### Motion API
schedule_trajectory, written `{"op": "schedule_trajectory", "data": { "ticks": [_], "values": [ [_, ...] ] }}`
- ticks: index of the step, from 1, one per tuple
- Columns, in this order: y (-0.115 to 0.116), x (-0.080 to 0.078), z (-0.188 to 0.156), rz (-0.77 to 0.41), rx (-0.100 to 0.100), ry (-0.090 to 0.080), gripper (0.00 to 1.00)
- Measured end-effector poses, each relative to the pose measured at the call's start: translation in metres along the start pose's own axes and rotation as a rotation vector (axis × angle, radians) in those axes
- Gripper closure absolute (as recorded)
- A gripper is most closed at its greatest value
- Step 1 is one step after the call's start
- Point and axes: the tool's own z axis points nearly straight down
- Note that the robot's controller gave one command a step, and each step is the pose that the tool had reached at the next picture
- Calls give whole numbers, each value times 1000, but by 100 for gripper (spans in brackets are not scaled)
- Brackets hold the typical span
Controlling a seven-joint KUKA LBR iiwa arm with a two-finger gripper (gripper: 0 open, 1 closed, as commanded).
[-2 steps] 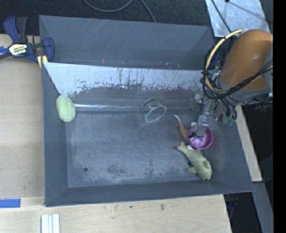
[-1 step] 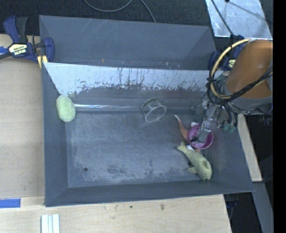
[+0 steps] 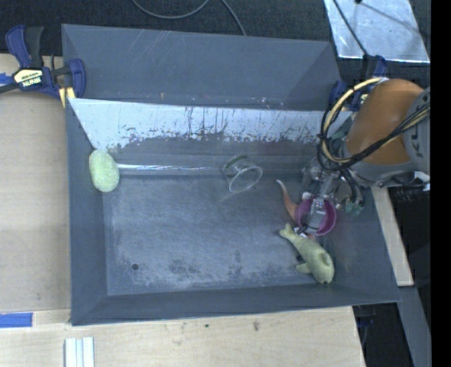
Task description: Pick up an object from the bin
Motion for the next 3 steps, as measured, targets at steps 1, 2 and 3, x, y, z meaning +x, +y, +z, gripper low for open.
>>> {"op": "schedule_trajectory", "data": {
  "ticks": [1, 2, 3],
  "values": [
    [6, 32, -9, 213, 1, -33, 100],
    [6, 32, -9, 212, 1, -33, 100],
    [6, 31, -11, 212, 1, -32, 100]
  ]
}}
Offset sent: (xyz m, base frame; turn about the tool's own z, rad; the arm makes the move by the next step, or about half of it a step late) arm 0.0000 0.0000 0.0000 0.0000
